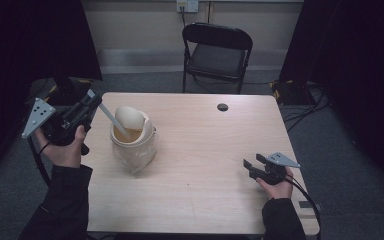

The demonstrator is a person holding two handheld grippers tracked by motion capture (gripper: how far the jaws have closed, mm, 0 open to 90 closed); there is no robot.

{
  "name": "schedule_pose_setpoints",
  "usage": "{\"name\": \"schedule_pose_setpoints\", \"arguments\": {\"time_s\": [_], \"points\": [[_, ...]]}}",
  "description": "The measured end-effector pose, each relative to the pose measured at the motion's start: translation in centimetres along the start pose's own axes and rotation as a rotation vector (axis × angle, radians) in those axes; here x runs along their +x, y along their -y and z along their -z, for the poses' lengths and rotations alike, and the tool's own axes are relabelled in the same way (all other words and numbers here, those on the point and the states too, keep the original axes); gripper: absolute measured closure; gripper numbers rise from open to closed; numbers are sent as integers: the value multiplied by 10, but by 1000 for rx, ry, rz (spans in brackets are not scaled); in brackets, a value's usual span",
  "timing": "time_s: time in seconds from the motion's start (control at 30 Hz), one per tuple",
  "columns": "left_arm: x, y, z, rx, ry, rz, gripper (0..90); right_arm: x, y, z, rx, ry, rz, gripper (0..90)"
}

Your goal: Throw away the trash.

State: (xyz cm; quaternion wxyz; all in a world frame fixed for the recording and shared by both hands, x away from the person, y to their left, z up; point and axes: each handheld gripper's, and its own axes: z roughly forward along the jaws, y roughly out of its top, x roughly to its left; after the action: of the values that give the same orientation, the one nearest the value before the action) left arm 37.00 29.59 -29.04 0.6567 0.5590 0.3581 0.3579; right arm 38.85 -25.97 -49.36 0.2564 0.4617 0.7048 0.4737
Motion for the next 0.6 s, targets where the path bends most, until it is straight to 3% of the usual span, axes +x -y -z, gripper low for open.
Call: {"name": "schedule_pose_setpoints", "arguments": {"time_s": [0.13,0.4,0.6], "points": [[0,11,-4,21,-3,3,795,0,0,0,0,0,1,383],[2,48,-14,109,-5,20,793,-1,0,0,2,1,1,381],[4,62,-12,141,-8,35,754,-1,0,1,4,2,1,381]]}}
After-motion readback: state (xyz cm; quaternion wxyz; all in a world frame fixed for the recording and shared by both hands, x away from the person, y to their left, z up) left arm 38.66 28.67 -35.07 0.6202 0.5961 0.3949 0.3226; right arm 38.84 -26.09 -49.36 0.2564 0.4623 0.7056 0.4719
